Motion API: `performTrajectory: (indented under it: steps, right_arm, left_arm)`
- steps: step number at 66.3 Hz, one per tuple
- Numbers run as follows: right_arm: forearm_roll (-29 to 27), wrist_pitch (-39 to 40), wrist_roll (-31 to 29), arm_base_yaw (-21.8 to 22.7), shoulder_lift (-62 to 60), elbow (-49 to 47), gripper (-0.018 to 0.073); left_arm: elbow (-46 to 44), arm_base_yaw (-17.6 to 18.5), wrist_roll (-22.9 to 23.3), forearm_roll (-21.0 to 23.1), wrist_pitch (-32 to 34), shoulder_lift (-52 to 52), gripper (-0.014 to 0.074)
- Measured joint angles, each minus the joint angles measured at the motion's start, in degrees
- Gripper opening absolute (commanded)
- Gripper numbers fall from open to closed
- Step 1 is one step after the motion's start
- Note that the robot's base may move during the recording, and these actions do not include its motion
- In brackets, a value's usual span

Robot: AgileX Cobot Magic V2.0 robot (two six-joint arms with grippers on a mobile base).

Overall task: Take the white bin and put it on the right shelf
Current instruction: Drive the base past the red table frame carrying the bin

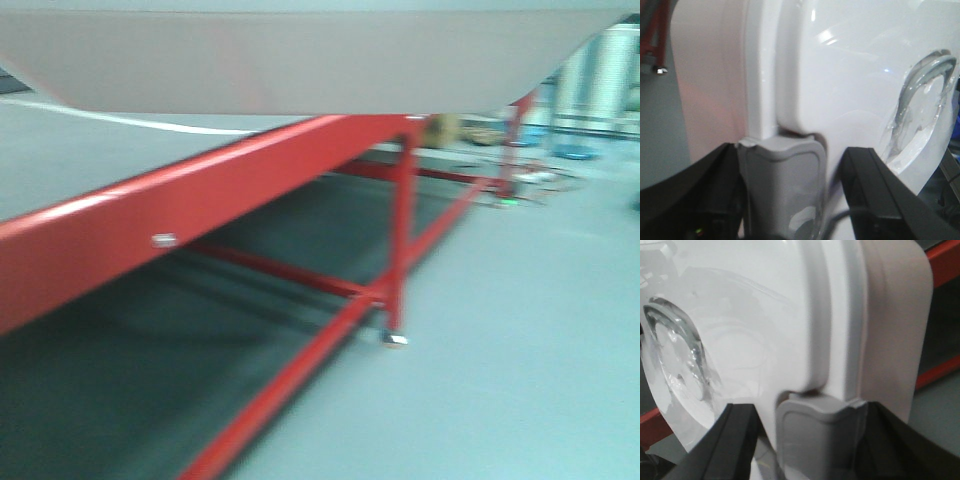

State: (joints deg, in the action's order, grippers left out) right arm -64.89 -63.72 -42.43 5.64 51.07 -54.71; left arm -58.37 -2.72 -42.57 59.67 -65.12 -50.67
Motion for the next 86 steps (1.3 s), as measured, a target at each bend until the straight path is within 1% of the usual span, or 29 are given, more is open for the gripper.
performTrajectory:
  steps: [86]
  right_arm:
    - [0.00, 0.00, -0.09, 0.00, 0.00, 0.00, 0.0390]
  left_arm:
    - [0.00, 0.00, 0.00, 0.00, 0.00, 0.00, 0.0250]
